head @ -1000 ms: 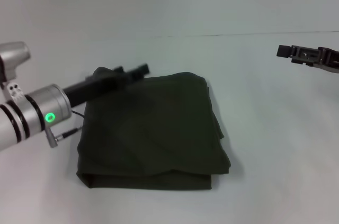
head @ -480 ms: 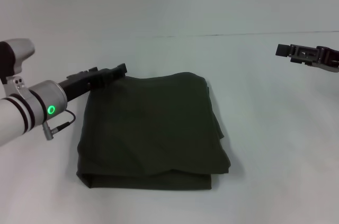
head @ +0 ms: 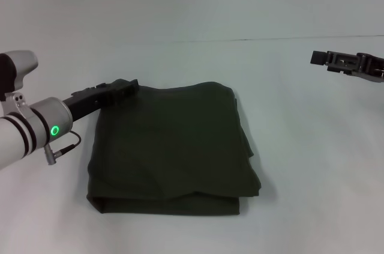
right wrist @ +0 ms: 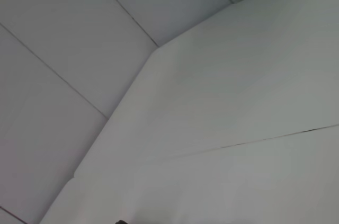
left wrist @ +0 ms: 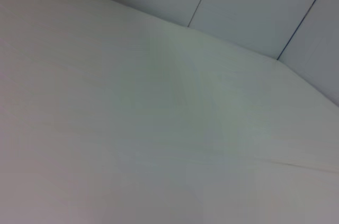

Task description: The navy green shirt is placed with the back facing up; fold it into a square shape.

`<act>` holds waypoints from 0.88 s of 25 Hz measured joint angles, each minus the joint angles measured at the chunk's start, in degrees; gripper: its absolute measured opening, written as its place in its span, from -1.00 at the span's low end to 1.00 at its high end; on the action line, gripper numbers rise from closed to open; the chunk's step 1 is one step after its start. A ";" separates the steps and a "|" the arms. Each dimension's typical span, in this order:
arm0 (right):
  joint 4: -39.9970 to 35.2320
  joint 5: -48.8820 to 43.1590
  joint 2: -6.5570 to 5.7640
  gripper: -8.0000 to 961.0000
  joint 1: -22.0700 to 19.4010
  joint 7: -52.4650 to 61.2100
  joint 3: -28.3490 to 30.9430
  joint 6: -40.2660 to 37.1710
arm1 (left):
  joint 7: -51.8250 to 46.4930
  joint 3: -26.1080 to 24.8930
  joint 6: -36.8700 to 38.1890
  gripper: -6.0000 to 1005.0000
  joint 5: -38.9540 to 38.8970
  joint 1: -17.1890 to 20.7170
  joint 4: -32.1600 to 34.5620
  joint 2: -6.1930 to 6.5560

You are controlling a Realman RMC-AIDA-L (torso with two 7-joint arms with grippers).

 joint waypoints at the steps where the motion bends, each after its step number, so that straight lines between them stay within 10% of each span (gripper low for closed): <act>1: 0.02 0.00 0.00 0.81 0.00 0.00 -0.25 -0.02 | 0.00 0.00 0.00 0.83 0.00 0.08 0.02 0.00; 22: 0.20 0.00 0.28 0.81 0.27 0.52 -1.44 0.25 | -1.72 2.64 1.15 0.83 0.63 -0.47 0.05 0.02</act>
